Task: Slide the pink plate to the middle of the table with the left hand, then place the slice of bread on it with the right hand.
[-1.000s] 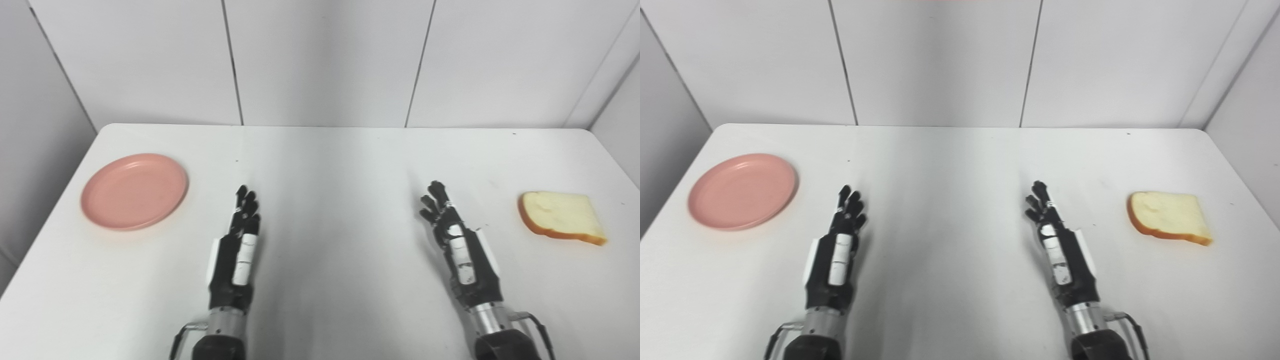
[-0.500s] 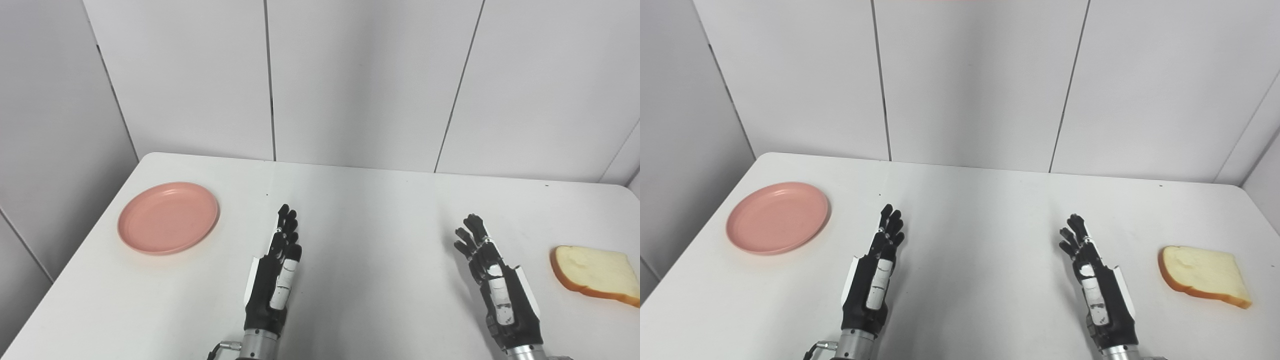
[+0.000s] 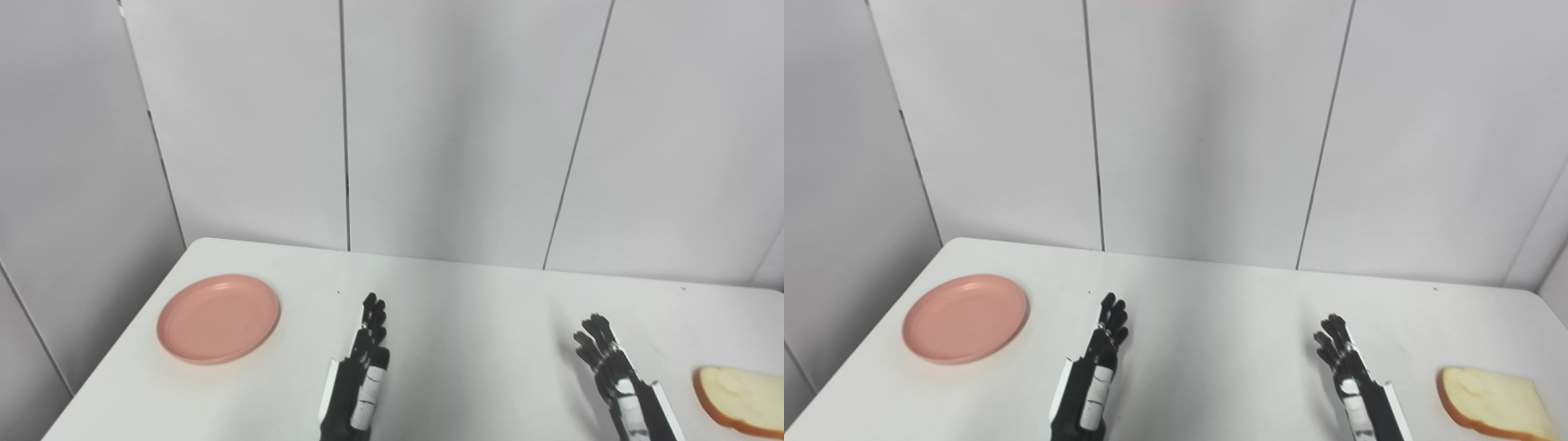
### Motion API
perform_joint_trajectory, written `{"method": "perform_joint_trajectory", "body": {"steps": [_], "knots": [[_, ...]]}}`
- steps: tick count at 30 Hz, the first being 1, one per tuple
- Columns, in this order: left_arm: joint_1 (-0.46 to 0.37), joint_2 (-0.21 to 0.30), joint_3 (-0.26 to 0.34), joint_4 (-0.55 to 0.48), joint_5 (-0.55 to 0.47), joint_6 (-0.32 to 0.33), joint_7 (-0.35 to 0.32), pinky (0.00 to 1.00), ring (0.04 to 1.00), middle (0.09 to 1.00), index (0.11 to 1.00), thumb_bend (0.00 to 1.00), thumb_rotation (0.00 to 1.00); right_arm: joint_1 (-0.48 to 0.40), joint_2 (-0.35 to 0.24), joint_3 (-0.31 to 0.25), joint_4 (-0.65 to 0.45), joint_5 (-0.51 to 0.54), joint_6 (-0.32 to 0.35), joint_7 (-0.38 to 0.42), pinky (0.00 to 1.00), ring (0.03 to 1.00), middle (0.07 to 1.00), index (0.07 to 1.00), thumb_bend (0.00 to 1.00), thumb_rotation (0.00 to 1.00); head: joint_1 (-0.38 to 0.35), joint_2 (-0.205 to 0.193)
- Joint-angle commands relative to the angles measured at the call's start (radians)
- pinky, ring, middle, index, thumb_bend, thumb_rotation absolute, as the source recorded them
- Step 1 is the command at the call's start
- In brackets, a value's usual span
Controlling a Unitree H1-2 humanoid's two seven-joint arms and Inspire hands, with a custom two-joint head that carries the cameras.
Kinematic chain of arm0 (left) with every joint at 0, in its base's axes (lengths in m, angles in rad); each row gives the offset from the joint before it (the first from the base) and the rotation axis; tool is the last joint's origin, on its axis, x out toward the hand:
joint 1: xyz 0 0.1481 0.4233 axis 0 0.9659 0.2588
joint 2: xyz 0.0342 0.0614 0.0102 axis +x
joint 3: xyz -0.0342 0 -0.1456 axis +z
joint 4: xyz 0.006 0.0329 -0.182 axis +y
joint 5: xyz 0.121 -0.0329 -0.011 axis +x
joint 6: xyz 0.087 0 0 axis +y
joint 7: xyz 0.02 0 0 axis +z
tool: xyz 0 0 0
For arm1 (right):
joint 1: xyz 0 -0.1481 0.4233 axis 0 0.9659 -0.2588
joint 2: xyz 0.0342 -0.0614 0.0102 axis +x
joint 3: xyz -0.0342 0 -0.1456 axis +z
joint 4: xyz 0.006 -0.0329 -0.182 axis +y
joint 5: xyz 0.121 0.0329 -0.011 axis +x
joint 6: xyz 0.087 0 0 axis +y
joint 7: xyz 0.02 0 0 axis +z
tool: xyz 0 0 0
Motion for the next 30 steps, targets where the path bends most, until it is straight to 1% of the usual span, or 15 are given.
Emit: {"method": "perform_joint_trajectory", "body": {"steps": [1, 2, 3, 6, 8, 9, 11, 13, 14, 15, 17, 20, 23, 25, 30], "knots": [[0.061, 0.025, 0.015, 0.113, -0.005, -0.06, 0.006, 1.0, 1.0, 1.0, 1.0, 0.77, 0.93, 0.105, 0.028, 0.01, 0.17, 0.001, -0.051, 0.012, 0.93, 0.925, 0.944, 0.957, 0.84, 1.0, -0.004, 0.002], [0.063, 0.033, 0.016, 0.093, -0.007, -0.062, 0.001, 1.0, 1.0, 1.0, 1.0, 0.77, 0.93, 0.11, 0.031, 0.011, 0.159, -0.001, -0.045, 0.008, 0.93, 0.925, 0.944, 0.957, 0.84, 1.0, -0.014, 0.017], [0.065, 0.039, 0.016, 0.078, -0.008, -0.062, -0.004, 1.0, 0.995, 1.0, 1.0, 0.76, 0.94, 0.113, 0.034, 0.012, 0.15, -0.003, -0.04, 0.006, 0.93, 0.925, 0.937, 0.955, 0.84, 1.0, -0.016, 0.019], [0.061, 0.057, 0.024, -0.007, -0.096, -0.026, -0.05, 1.0, 0.981, 0.978, 1.0, 0.74, 0.92, 0.125, 0.039, 0.014, 0.124, -0.018, -0.032, -0.005, 0.93, 0.917, 0.922, 0.948, 0.86, 1.0, -0.021, 0.038], [0.046, 0.069, 0.036, -0.062, -0.13, 0.008, -0.063, 1.0, 0.965, 0.969, 1.0, 0.78, 0.89, 0.131, 0.043, 0.014, 0.11, -0.024, -0.032, -0.009, 0.91, 0.912, 0.915, 0.94, 0.86, 1.0, -0.022, 0.045], [0.037, 0.074, 0.042, -0.084, -0.135, 0.023, -0.064, 0.99, 0.955, 0.966, 0.995, 0.84, 0.9, 0.133, 0.045, 0.014, 0.105, -0.025, -0.032, -0.01, 0.91, 0.919, 0.919, 0.941, 0.86, 1.0, -0.022, 0.045], [0.01, 0.088, 0.06, -0.128, -0.138, 0.052, -0.063, 0.98, 0.937, 0.952, 0.98, 0.91, 0.91, 0.137, 0.048, 0.014, 0.093, -0.029, -0.03, -0.012, 0.91, 0.925, 0.923, 0.944, 0.86, 1.0, -0.026, 0.052], [-0.019, 0.104, 0.079, -0.159, -0.158, 0.076, -0.068, 0.96, 0.924, 0.937, 0.96, 0.92, 0.9, 0.139, 0.052, 0.015, 0.085, -0.035, -0.03, -0.016, 0.9, 0.924, 0.923, 0.944, 0.85, 1.0, -0.03, 0.063], [-0.053, 0.12, 0.098, -0.177, -0.168, 0.092, -0.065, 0.96, 0.92, 0.934, 0.955, 0.92, 0.9, 0.14, 0.054, 0.014, 0.081, -0.038, -0.03, -0.019, 0.9, 0.923, 0.923, 0.944, 0.85, 1.0, -0.035, 0.068], [-0.086, 0.135, 0.117, -0.19, -0.175, 0.105, -0.06, 0.92, 0.895, 0.909, 0.929, 0.92, 0.89, 0.14, 0.056, 0.013, 0.078, -0.04, -0.03, -0.021, 0.89, 0.914, 0.918, 0.939, 0.86, 1.0, -0.035, 0.068], [-0.134, 0.158, 0.148, -0.203, -0.18, 0.122, -0.051, 0.86, 0.848, 0.862, 0.886, 0.93, 0.89, 0.14, 0.06, 0.012, 0.073, -0.047, -0.029, -0.024, 0.88, 0.905, 0.913, 0.933, 0.86, 1.0, -0.041, 0.077], [-0.226, 0.227, 0.211, -0.196, -0.23, 0.158, -0.057, 0.8, 0.805, 0.803, 0.812, 0.94, 0.86, 0.141, 0.063, 0.013, 0.06, -0.067, -0.03, -0.03, 0.86, 0.891, 0.907, 0.927, 0.86, 1.0, -0.052, 0.092], [-0.295, 0.292, 0.267, -0.191, -0.246, 0.197, -0.05, 0.78, 0.786, 0.786, 0.795, 0.95, 0.86, 0.144, 0.067, 0.015, 0.051, -0.08, -0.03, -0.037, 0.85, 0.884, 0.903, 0.923, 0.86, 1.0, -0.055, 0.096], [-0.327, 0.326, 0.292, -0.179, -0.252, 0.207, -0.051, 0.75, 0.788, 0.781, 0.783, 0.97, 0.86, 0.146, 0.068, 0.017, 0.05, -0.078, -0.034, -0.035, 0.85, 0.885, 0.905, 0.923, 0.86, 1.0, -0.055, 0.096], [-0.393, 0.408, 0.346, -0.133, -0.291, 0.254, -0.066, 0.79, 0.806, 0.794, 0.774, 0.99, 0.84, 0.149, 0.064, 0.016, 0.05, -0.079, -0.035, -0.033, 0.85, 0.887, 0.906, 0.925, 0.85, 1.0, -0.051, 0.1]]}}
